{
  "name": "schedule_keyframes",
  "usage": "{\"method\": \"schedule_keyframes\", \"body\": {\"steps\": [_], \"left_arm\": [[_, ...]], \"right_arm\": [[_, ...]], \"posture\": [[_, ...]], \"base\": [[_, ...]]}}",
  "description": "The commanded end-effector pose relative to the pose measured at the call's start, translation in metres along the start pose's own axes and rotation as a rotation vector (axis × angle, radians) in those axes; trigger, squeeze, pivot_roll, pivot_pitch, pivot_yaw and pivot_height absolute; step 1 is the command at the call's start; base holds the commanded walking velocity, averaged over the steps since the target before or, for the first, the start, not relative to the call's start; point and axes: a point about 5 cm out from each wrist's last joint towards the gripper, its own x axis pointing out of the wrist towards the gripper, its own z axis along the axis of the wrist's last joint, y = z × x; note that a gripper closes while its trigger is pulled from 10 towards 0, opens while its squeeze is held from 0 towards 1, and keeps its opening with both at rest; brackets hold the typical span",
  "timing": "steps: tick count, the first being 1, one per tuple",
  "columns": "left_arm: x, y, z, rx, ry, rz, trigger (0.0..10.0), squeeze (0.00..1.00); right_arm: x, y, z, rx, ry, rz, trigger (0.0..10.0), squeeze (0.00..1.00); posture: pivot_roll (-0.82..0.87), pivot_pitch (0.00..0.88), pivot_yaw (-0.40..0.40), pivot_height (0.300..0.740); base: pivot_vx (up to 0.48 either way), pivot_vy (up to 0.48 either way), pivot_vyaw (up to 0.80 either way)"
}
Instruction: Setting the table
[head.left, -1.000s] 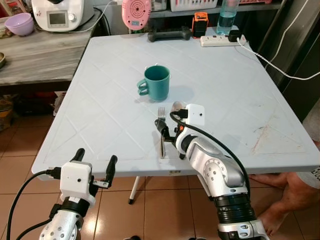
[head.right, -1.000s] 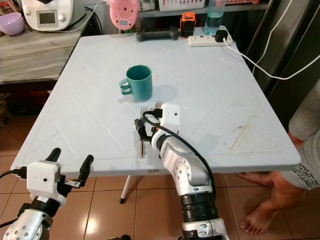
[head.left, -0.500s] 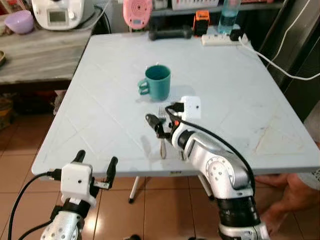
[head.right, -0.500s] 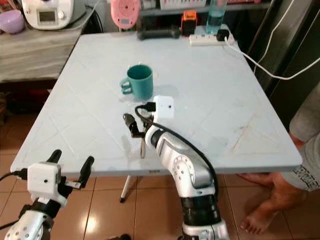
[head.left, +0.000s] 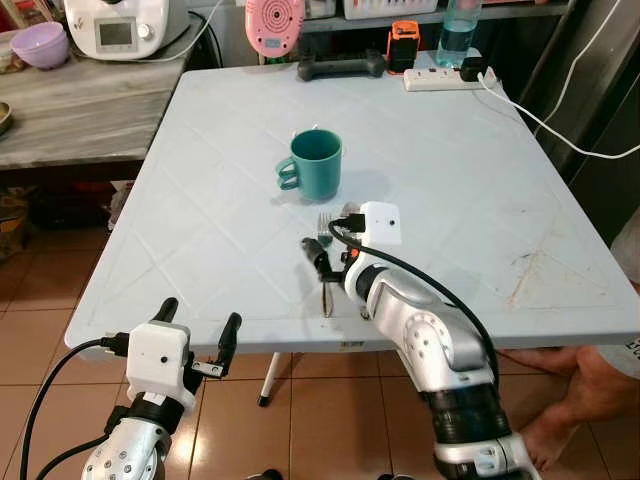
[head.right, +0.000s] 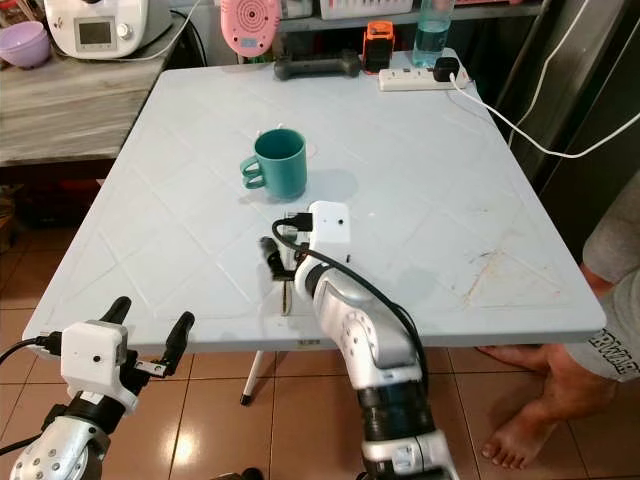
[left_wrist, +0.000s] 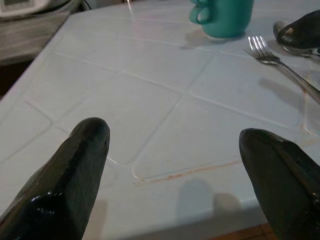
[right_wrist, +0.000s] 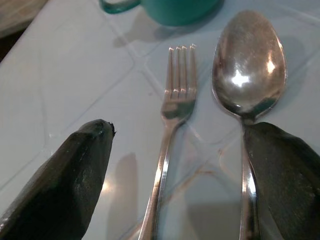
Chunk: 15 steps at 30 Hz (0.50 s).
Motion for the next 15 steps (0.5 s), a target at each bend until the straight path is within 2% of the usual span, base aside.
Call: {"method": "schedule_keyframes", "body": {"steps": [1,4,6,8,15], "left_arm": [[-0.002,0.000,-0.004,-0.005,0.029,-0.014,10.0,0.00],[-0.003,-0.003,-0.005,-0.012,0.033,-0.022,10.0,0.00],[-0.004,-0.003,-0.005,-0.012,0.034,-0.022,10.0,0.00],[-0.004,-0.004,-0.005,-0.015,0.036,-0.021,10.0,0.00],[-0.003,-0.004,-0.006,-0.023,0.038,-0.020,10.0,0.00]], "right_arm": [[0.005,0.022,0.005,0.028,-0.006,0.048,10.0,0.00],[0.013,0.018,0.002,0.027,0.032,-0.063,10.0,0.00],[0.014,0.018,0.002,0.026,0.034,-0.074,9.6,0.00],[0.016,0.026,0.002,0.033,0.033,-0.024,10.0,0.00],[0.012,0.048,0.020,-0.006,-0.004,0.060,10.0,0.00]], "posture": [[-0.01,0.178,0.090,0.740],[-0.01,0.182,0.089,0.740],[-0.01,0.183,0.089,0.740],[-0.01,0.184,0.088,0.740],[-0.02,0.188,0.079,0.740]], "base": [[0.000,0.000,0.00],[0.000,0.000,0.00],[0.000,0.000,0.00],[0.000,0.000,0.00],[0.000,0.000,0.00]]}}
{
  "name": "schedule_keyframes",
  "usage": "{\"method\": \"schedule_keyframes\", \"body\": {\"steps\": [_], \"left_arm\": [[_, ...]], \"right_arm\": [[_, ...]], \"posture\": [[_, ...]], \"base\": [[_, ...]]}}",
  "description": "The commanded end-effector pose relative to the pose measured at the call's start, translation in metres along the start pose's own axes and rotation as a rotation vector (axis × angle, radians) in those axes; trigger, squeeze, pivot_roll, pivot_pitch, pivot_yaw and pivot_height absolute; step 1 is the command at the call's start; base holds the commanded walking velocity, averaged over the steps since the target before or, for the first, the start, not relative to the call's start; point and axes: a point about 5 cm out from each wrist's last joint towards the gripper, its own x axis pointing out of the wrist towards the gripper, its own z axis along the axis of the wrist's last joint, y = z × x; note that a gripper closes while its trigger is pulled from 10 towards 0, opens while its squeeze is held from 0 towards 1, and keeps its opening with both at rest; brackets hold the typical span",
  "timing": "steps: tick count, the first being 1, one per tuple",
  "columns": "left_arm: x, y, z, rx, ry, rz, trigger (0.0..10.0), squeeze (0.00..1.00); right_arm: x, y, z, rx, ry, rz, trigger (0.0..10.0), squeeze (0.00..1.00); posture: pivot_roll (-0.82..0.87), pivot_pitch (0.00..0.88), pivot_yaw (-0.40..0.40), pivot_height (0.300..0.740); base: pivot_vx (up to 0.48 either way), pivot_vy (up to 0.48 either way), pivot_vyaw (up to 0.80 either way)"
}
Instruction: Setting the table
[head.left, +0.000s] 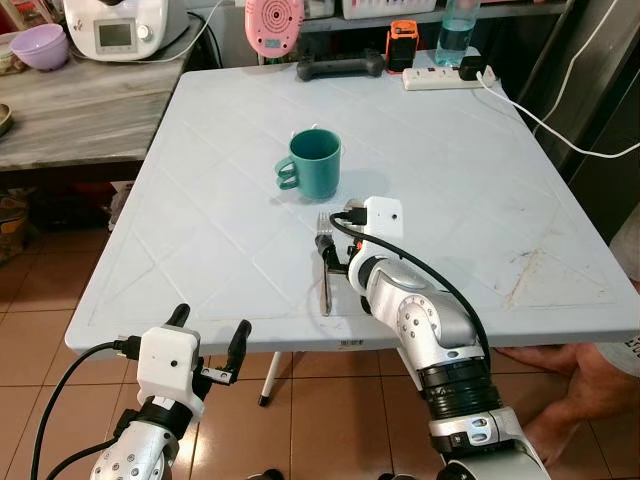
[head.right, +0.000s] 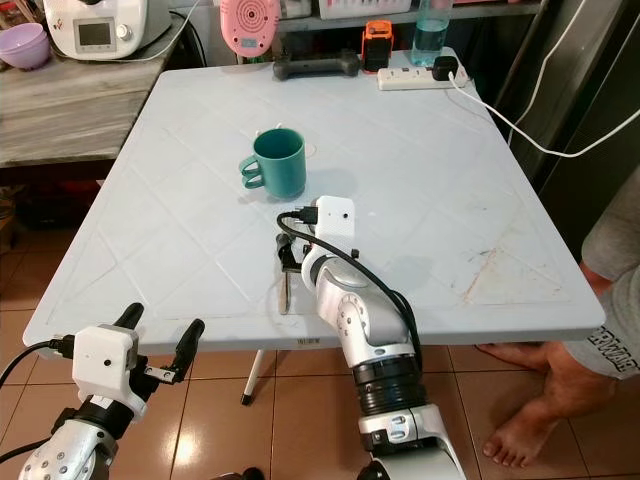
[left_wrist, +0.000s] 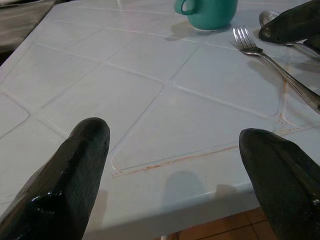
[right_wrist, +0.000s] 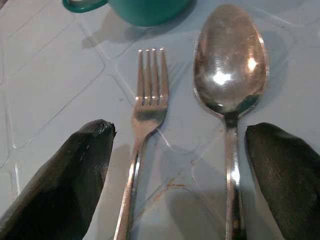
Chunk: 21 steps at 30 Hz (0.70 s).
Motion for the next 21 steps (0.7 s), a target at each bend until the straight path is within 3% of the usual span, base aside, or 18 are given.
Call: {"method": "schedule_keyframes", "body": {"steps": [1,14,21], "left_arm": [[-0.002,0.002,-0.003,-0.002,0.017,0.011,10.0,0.00],[-0.001,0.002,-0.004,-0.011,0.015,0.013,10.0,0.00],[0.002,0.002,-0.005,-0.012,0.018,0.001,10.0,0.00]], "right_arm": [[-0.007,0.051,0.018,0.019,-0.038,0.168,10.0,0.00],[-0.030,0.055,0.026,-0.010,-0.052,0.268,10.0,0.00],[-0.021,0.051,0.015,0.006,-0.018,0.220,10.0,0.00]], "posture": [[-0.01,0.186,0.078,0.740],[-0.02,0.181,0.081,0.740],[-0.03,0.183,0.090,0.740]], "base": [[0.000,0.000,0.00],[0.000,0.000,0.00],[0.000,0.000,0.00]]}}
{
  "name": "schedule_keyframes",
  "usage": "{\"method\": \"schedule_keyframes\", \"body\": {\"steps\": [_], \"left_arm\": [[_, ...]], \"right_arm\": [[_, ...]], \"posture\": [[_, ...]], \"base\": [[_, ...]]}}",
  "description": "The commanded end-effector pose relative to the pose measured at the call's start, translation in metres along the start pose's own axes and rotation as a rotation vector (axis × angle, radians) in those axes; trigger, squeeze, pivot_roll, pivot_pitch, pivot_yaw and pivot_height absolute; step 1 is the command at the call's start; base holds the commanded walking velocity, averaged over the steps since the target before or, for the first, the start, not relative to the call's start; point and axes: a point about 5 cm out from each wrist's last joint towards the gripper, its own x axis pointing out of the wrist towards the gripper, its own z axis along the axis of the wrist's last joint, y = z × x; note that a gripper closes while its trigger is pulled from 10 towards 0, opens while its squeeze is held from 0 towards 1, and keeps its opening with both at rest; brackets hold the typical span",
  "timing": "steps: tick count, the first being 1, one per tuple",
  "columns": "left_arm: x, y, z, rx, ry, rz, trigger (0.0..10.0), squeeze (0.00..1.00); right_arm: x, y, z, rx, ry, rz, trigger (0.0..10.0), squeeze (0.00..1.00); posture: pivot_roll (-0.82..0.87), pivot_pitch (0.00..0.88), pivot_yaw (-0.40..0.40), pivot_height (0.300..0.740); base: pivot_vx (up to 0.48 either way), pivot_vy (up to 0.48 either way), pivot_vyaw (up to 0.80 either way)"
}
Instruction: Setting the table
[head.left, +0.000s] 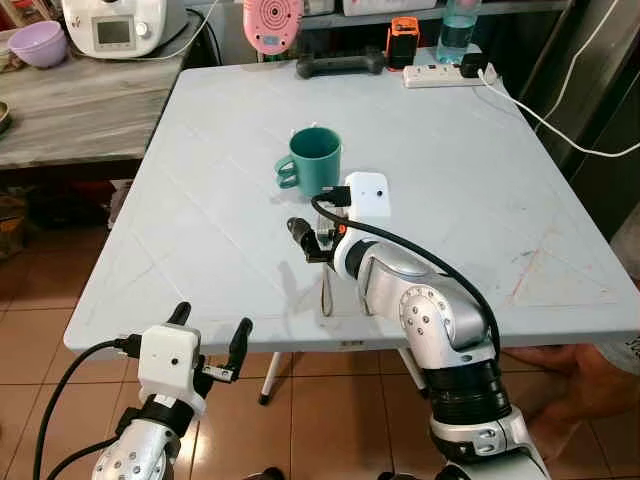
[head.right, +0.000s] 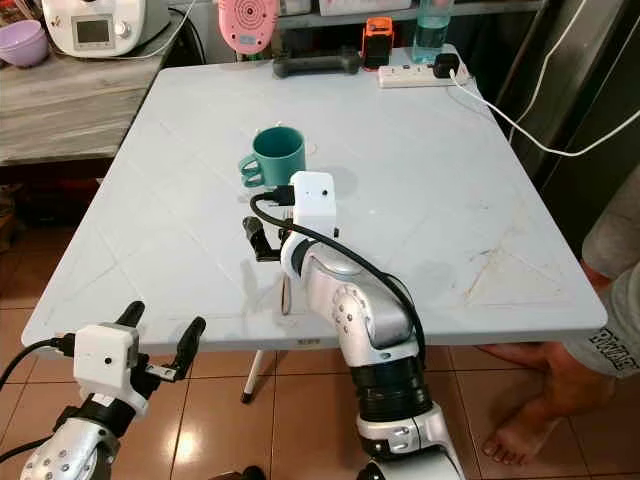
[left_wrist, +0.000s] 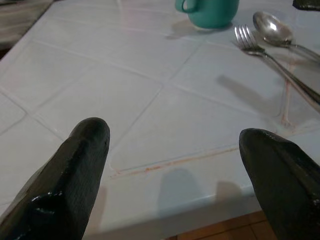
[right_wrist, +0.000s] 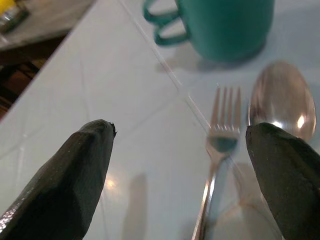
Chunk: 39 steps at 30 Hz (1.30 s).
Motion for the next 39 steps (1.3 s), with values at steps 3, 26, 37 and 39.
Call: {"method": "schedule_keyframes", "body": {"steps": [3,26,37,39], "left_arm": [[-0.001,0.002,-0.004,-0.012,0.021,-0.013,10.0,0.00],[0.017,-0.006,-0.005,-0.021,0.021,-0.119,10.0,0.00],[0.024,-0.010,-0.007,-0.032,0.031,-0.175,10.0,0.00],[0.024,-0.011,-0.007,-0.035,0.029,-0.183,10.0,0.00]], "right_arm": [[0.012,0.026,-0.006,0.053,0.025,0.022,10.0,0.00],[0.030,0.019,-0.019,-0.094,0.009,-0.068,10.0,0.00],[0.026,0.031,0.004,-0.086,-0.080,-0.007,5.8,0.00],[0.027,0.030,0.001,-0.088,-0.075,-0.010,5.8,0.00]], "posture": [[-0.03,0.188,0.093,0.740],[-0.11,0.172,0.121,0.740],[-0.13,0.155,0.146,0.740],[-0.13,0.155,0.146,0.740]], "base": [[0.000,0.000,0.00],[0.000,0.000,0.00],[0.000,0.000,0.00],[0.000,0.000,0.00]]}}
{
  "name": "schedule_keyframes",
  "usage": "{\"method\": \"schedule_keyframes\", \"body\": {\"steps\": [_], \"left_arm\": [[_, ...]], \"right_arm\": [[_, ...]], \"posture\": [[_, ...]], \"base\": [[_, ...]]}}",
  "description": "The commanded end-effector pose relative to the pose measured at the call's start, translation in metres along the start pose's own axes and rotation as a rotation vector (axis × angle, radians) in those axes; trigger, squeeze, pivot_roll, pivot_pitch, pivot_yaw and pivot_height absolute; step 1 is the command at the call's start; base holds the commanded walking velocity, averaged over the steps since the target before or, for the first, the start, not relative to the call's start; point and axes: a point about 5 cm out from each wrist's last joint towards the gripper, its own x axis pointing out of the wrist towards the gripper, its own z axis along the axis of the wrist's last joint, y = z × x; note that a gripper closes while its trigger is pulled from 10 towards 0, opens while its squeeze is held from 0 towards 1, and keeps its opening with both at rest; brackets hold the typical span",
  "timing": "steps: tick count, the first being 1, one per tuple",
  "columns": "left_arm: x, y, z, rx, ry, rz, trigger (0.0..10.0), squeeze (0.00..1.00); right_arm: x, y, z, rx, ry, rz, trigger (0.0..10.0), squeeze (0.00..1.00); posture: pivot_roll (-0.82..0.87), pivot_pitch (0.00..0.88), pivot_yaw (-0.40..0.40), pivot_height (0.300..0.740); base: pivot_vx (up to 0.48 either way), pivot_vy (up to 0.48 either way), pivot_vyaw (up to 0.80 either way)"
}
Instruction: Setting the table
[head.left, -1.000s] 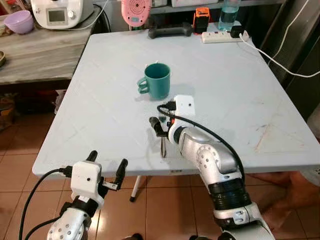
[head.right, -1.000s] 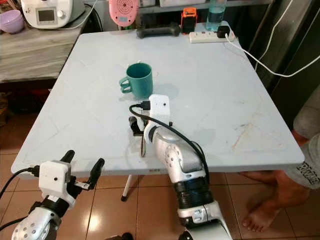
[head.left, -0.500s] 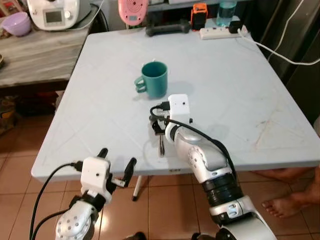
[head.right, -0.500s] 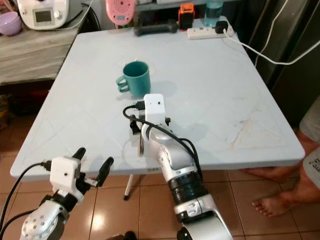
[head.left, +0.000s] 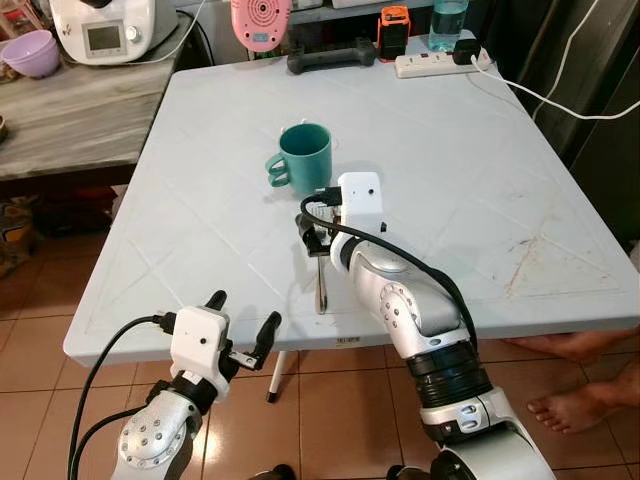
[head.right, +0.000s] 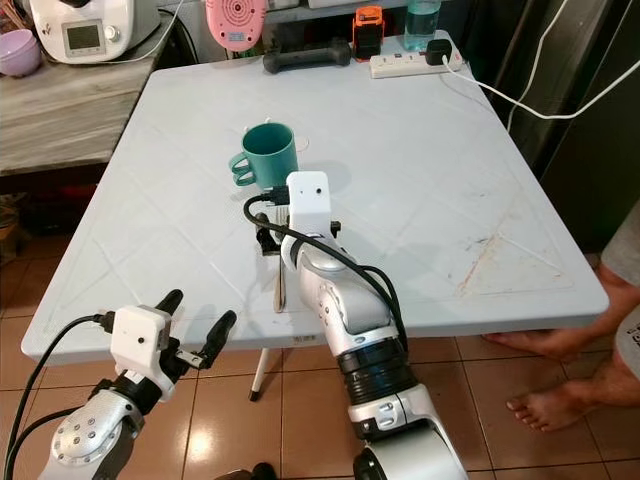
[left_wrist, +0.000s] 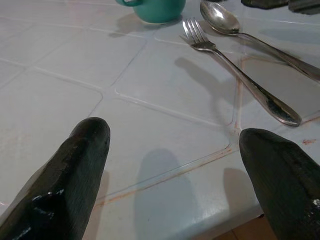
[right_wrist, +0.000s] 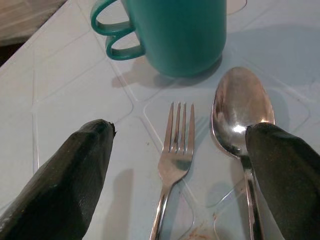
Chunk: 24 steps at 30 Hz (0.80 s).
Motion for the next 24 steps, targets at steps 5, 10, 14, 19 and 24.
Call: {"method": "schedule_keyframes", "body": {"steps": [5,10,14,19,24], "left_arm": [[-0.002,0.005,0.004,-0.012,-0.012,-0.034,10.0,0.00],[0.001,0.020,0.011,0.044,-0.034,-0.023,10.0,0.00],[0.006,0.048,0.017,0.103,-0.048,0.036,10.0,0.00],[0.010,0.064,0.021,0.186,-0.044,0.066,10.0,0.00],[0.013,0.072,0.025,0.233,-0.064,0.171,10.0,0.00]], "right_arm": [[0.006,0.032,-0.021,0.012,0.062,0.090,9.9,0.00],[0.005,0.032,-0.030,-0.026,0.070,0.094,10.0,0.00],[0.004,0.037,-0.030,-0.041,0.045,0.121,10.0,0.00],[0.001,0.038,-0.033,-0.036,0.034,0.170,10.0,0.00],[-0.008,0.026,-0.029,-0.043,-0.079,0.255,10.0,0.00]], "posture": [[-0.13,0.157,0.144,0.740],[-0.14,0.157,0.140,0.740],[-0.14,0.152,0.134,0.740],[-0.14,0.141,0.128,0.740],[-0.14,0.135,0.125,0.740]], "base": [[0.000,0.000,0.00],[0.000,0.000,0.00],[0.000,0.000,0.00],[0.000,0.000,0.00],[0.000,0.000,0.00]]}}
